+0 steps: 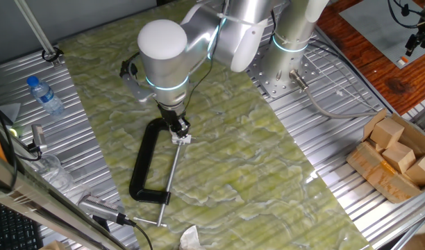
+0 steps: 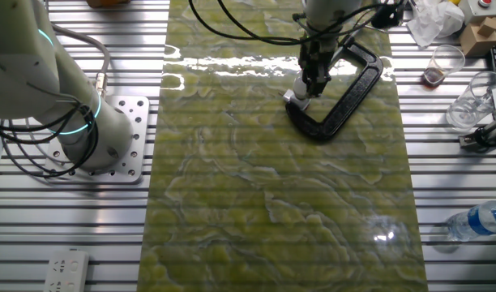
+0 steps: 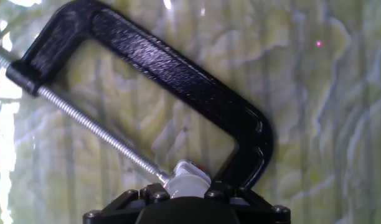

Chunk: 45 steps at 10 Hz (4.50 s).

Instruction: Install the light bulb by rotating it

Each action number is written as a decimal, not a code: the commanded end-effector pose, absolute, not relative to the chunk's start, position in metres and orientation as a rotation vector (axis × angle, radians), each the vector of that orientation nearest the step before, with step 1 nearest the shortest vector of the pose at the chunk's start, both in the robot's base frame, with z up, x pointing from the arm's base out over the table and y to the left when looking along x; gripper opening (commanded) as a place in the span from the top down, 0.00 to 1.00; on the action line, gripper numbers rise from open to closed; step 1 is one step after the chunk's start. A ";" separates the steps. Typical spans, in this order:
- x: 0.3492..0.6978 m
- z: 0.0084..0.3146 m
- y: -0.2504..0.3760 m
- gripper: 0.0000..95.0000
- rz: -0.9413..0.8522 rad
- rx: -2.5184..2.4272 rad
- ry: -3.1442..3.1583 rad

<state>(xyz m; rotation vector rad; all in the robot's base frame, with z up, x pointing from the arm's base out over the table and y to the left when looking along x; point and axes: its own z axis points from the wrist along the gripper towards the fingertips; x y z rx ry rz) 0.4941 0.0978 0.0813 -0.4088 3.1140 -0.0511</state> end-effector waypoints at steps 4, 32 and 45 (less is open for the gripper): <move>0.494 0.087 0.098 0.80 -0.014 -0.843 2.998; 0.496 0.082 0.098 0.20 0.058 -1.782 2.508; 0.496 0.080 0.098 1.00 0.052 -1.649 2.613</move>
